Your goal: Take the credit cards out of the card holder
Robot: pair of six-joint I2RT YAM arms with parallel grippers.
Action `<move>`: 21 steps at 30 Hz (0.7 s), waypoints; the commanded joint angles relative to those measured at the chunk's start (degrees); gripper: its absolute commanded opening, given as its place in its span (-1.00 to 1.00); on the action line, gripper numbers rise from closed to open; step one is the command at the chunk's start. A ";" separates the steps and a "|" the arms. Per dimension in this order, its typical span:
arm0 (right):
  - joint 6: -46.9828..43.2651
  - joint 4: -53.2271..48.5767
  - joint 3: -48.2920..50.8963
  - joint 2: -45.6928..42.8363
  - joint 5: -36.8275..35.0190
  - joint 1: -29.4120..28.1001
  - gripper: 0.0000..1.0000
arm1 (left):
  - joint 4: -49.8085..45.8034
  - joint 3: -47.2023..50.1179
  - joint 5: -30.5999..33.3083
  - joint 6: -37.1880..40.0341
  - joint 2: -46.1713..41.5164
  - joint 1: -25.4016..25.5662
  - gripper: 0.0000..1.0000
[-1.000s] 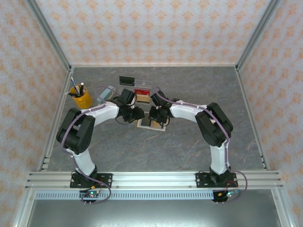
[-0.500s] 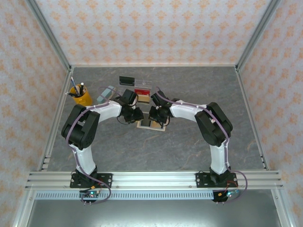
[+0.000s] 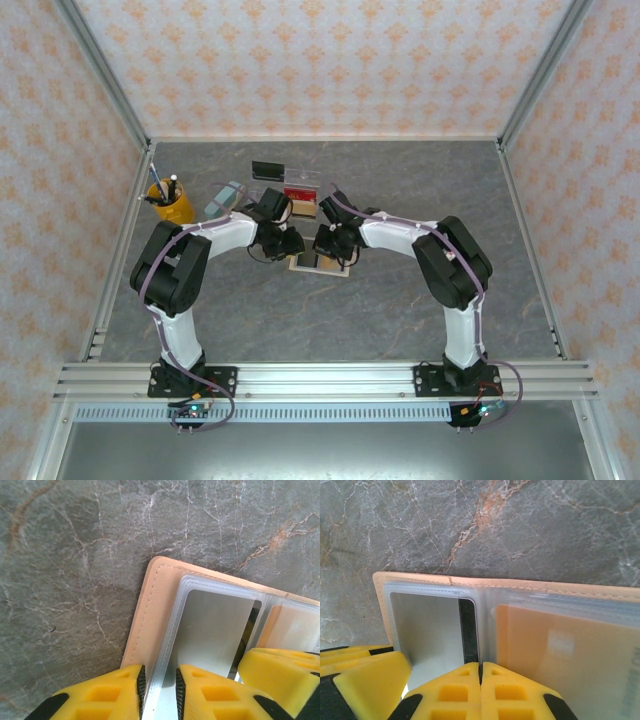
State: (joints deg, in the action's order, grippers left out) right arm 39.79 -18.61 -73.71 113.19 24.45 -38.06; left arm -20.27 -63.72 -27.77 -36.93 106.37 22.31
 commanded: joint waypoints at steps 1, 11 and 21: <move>-1.55 -2.45 1.37 -3.72 -1.45 0.62 -0.92 | -3.19 -1.18 2.32 1.33 0.60 0.15 -0.43; -1.25 0.80 3.91 -4.73 1.74 1.23 -0.86 | -1.97 -1.66 0.26 1.42 -0.01 0.11 -0.50; -0.29 3.43 3.44 -2.31 6.26 1.54 -0.64 | -1.52 -0.57 -0.80 0.72 1.12 0.20 -0.64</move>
State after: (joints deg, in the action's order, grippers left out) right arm 38.98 -16.34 -69.87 110.19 29.71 -36.91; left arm -21.21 -64.14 -28.12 -36.75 106.52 22.31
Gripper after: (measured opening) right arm 0.180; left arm 0.184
